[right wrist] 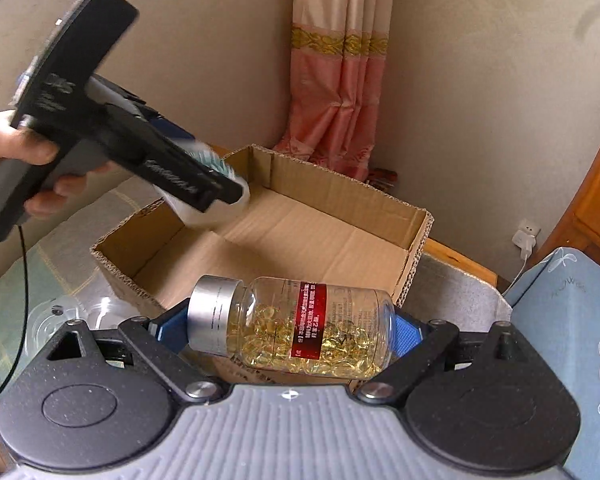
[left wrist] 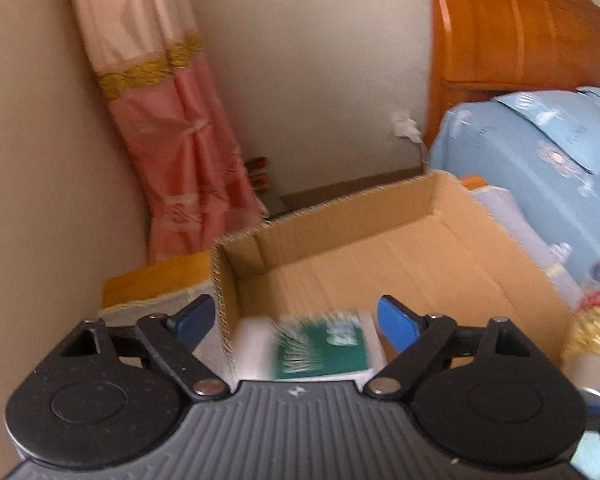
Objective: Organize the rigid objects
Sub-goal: 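Carry both items to the cardboard box and open both tools to drop them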
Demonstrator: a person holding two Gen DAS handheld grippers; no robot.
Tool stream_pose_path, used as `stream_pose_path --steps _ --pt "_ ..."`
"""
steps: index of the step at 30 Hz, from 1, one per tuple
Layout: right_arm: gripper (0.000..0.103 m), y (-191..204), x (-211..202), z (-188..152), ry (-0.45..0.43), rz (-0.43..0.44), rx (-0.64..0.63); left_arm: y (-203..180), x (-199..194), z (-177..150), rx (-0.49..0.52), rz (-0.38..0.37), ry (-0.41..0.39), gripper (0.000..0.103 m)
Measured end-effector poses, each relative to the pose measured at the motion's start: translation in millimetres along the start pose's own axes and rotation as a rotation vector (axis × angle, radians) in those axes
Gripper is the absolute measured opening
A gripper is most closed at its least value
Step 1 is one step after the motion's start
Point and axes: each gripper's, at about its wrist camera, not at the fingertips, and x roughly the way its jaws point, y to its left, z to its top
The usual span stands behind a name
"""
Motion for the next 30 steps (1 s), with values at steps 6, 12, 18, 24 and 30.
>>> stream_pose_path --steps 6,12,18,24,30 --pt "0.097 -5 10 3 0.007 -0.002 0.021 7 -13 -5 -0.019 -0.036 -0.014 0.096" --pt "0.097 -9 26 9 0.017 -0.005 0.040 9 -38 -16 0.013 -0.036 -0.024 0.096" --pt "0.097 -19 51 25 0.034 -0.018 0.071 14 -64 -30 0.047 -0.016 -0.015 0.097" --pt "0.098 -29 76 39 0.039 -0.036 0.103 20 -82 -43 0.041 -0.012 -0.035 0.097" --pt "0.103 -32 72 43 0.015 -0.041 0.119 20 -91 -54 0.036 -0.024 -0.033 0.098"
